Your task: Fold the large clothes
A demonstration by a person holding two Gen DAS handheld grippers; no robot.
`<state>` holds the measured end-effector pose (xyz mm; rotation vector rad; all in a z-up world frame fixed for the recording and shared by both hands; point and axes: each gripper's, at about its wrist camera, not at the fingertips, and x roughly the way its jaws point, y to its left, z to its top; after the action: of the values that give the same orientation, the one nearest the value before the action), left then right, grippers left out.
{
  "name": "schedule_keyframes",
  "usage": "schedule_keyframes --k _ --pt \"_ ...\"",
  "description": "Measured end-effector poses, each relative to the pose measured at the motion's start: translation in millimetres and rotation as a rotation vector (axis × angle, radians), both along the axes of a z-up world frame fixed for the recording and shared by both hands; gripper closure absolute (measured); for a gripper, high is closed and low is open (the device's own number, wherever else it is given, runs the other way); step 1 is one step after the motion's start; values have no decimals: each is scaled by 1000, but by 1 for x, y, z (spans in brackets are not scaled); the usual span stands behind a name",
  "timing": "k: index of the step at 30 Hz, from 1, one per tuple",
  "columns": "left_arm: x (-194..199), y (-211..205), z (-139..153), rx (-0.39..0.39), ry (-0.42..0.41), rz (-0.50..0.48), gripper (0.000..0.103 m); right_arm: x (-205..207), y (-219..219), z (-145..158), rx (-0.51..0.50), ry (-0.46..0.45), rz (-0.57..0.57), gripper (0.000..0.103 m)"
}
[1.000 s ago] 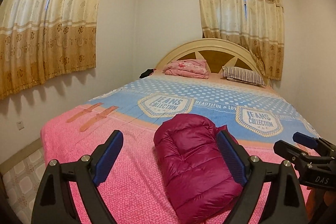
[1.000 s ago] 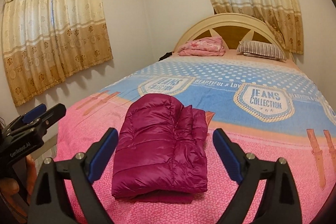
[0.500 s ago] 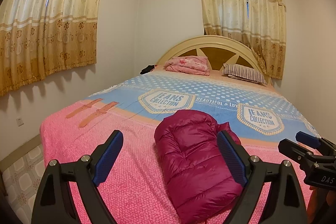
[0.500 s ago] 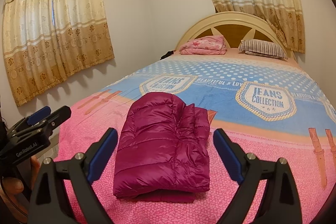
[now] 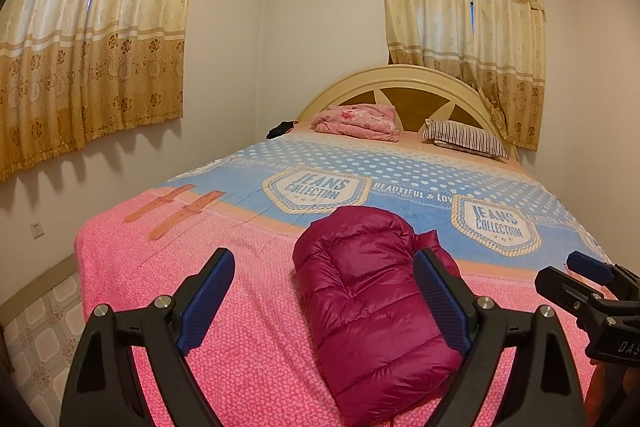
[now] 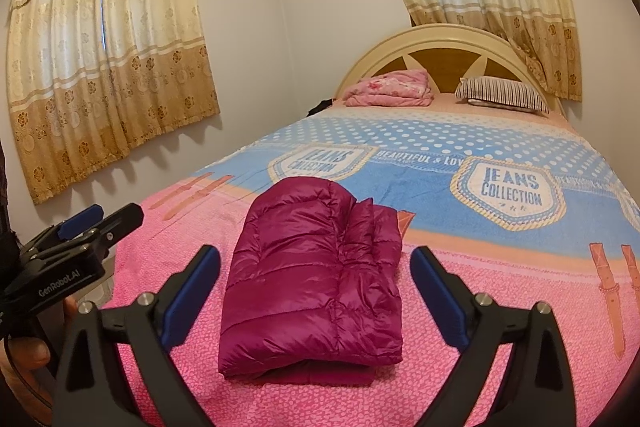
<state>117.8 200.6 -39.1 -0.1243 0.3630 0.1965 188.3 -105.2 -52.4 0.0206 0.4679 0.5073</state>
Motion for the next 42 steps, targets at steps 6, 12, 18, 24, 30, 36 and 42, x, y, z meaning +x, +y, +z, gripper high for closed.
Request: schedule_keyframes --k 6,12,18,24,30,36,42 --pt "2 1 -2 -12 9 -7 12 -2 1 0 3 1 0 5" --pt "3 1 -4 -11 15 -8 12 -3 2 0 4 2 2 5" --pt "5 5 -6 -29 32 -7 12 -5 5 -1 10 -6 0 5" --pt "5 3 -6 -22 33 -9 12 -5 5 0 12 -13 2 5" --pt "3 1 -4 -13 23 -8 12 -6 5 2 17 -16 3 5" --pt "4 1 -5 -10 31 -7 12 -5 5 2 15 -15 4 5" --pt "8 2 -9 -16 51 -12 12 -5 9 2 10 -10 11 5"
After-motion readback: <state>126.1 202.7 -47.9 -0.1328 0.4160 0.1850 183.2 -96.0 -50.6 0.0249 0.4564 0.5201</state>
